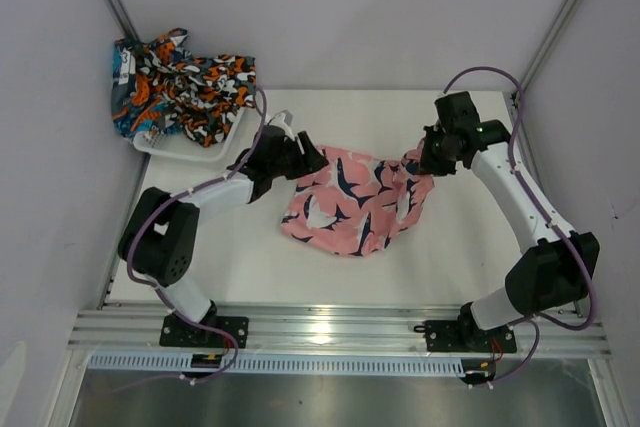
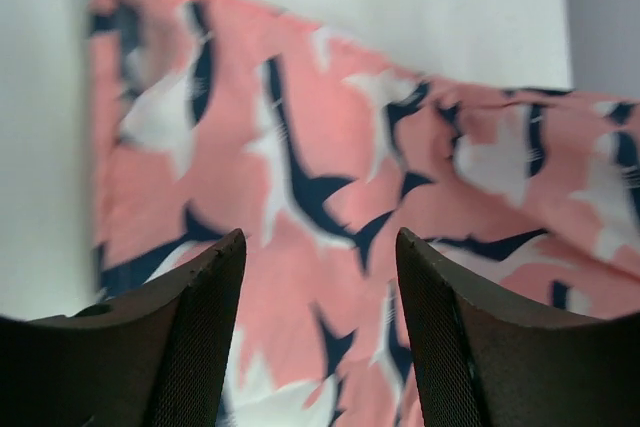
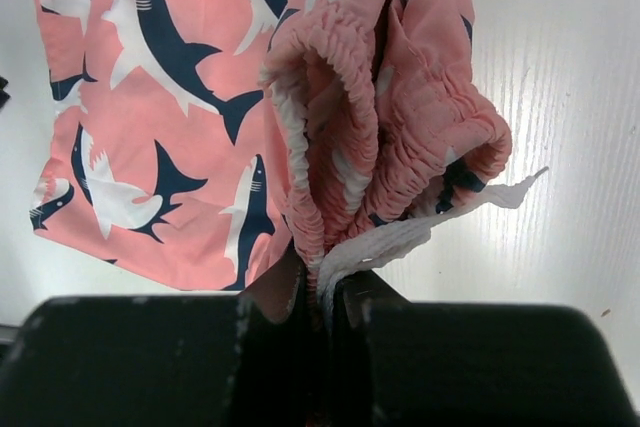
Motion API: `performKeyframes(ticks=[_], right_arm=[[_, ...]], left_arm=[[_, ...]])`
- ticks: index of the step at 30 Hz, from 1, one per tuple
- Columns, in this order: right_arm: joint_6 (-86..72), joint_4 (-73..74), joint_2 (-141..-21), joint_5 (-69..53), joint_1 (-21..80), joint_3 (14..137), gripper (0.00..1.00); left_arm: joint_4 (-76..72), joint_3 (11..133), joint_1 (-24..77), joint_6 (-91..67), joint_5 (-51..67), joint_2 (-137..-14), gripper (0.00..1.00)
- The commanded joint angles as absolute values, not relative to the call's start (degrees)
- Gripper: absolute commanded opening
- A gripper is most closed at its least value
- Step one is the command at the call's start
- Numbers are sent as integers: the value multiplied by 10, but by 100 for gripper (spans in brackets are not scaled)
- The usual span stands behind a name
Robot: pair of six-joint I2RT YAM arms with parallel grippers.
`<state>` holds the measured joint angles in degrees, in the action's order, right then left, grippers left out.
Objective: Fold and stack the shorts
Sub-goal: Fold the shorts
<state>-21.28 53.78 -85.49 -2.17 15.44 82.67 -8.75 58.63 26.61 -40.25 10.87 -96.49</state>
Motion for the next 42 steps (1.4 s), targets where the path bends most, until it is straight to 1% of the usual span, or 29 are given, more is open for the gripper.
performKeyframes(ticks=[1, 2, 9, 13, 18, 20, 21, 23, 24, 26, 27, 34, 36, 37, 42], right_arm=[[-189, 550, -867, -22, 158, 862, 0], [-186, 552, -874, -20, 159, 866, 0], [-164, 595, -910, -11, 161, 921, 0], [-166, 614, -928, 0, 184, 956, 0], [-178, 634, -953, 39, 211, 1002, 0], [-182, 640, -967, 55, 223, 1016, 0], [-185, 644, -972, 58, 235, 1022, 0], [-192, 642, -986, 62, 253, 1035, 0], [-196, 642, -990, 62, 259, 1040, 0], [-207, 639, -1005, 69, 276, 1051, 0], [-212, 642, -1013, 77, 294, 1058, 0], [-244, 673, -1118, 162, 368, 1145, 0], [-256, 699, -1164, 181, 382, 1199, 0], [-257, 699, -1180, 186, 388, 1199, 0], [-271, 758, -1290, 235, 422, 1307, 0]], left_arm=[[-64, 528, 248, -371, 115, -930, 65], [-63, 505, 241, -368, 110, -924, 65], [-44, 475, 209, -349, 89, -938, 64], [-60, 447, 203, -360, 92, -944, 60], [-58, 447, 203, -363, 96, -959, 57], [-56, 454, 203, -365, 106, -974, 53], [-58, 454, 203, -367, 111, -978, 48], [-67, 450, 203, -372, 123, -986, 42], [-69, 448, 203, -372, 127, -984, 36], [-80, 440, 204, -373, 133, -982, 33], [-81, 438, 205, -373, 134, -981, 30], [-92, 419, 208, -368, 139, -969, 28], [-98, 411, 213, -368, 140, -966, 27], [-98, 410, 213, -368, 140, -965, 27], [-105, 402, 219, -365, 140, -957, 27]])
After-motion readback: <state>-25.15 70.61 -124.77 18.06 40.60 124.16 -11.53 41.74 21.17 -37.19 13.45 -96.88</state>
